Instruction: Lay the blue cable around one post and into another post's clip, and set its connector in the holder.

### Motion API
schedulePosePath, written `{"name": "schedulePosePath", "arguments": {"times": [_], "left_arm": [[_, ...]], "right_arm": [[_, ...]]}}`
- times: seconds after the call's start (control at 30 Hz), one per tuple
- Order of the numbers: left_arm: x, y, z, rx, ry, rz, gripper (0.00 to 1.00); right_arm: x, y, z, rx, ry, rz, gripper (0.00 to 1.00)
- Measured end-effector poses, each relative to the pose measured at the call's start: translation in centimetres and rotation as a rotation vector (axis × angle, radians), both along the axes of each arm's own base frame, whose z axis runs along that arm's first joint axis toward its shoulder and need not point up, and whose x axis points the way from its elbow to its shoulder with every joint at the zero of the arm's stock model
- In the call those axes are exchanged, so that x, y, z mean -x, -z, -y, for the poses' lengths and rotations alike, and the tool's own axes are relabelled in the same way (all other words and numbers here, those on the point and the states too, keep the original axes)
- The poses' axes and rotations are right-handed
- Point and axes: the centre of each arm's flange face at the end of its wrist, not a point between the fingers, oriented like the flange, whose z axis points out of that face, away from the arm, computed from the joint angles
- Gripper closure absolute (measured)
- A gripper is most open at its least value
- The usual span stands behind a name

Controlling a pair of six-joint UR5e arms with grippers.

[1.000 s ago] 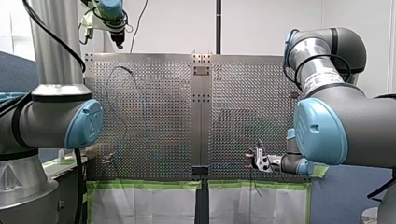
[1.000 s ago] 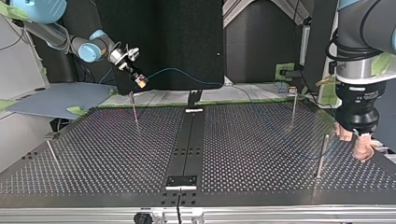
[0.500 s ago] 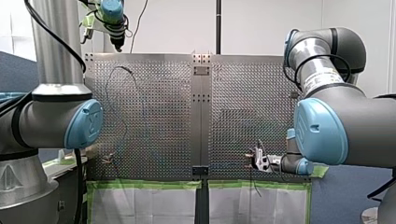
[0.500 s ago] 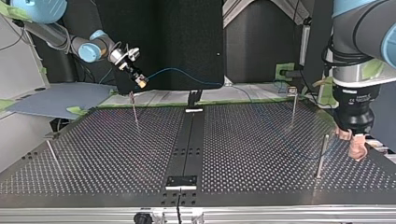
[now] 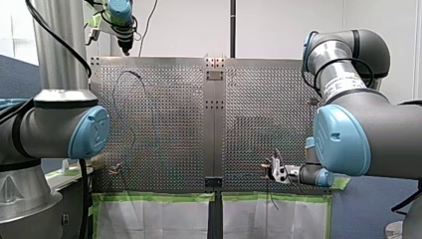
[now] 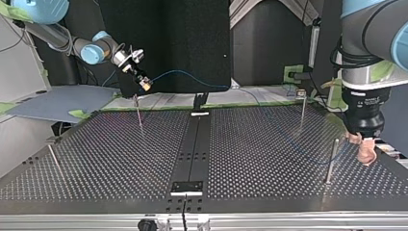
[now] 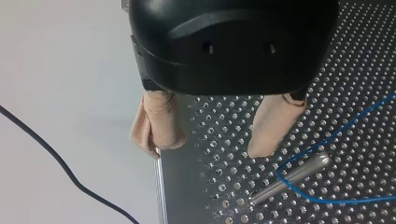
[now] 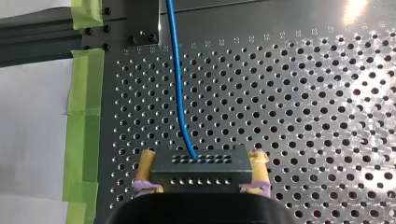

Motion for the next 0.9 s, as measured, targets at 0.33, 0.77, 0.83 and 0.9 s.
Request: {"name": "schedulePosePath", "arguments": {"times": [0.33, 0.77, 0.83, 0.9], "left_arm": [[0.03, -0.01, 0.12, 0.000, 0.003, 0.000, 0.00], [0.08, -0.01, 0.10, -0.002, -0.005, 0.000, 0.00], [0.09, -0.01, 0.15, -0.002, -0.004, 0.000, 0.00], [0.12, -0.01, 0.28, -0.001, 0.000, 0.000, 0.00]], "right_arm": [[-0.01, 0.00, -0.03, 0.000, -0.001, 0.000, 1.00], [0.00, 0.00, -0.01, 0.000, 0.000, 0.000, 1.00], [0.00, 0.00, -0.01, 0.000, 0.000, 0.000, 1.00], [0.00, 0.00, 0.00, 0.000, 0.000, 0.000, 1.00]]}}
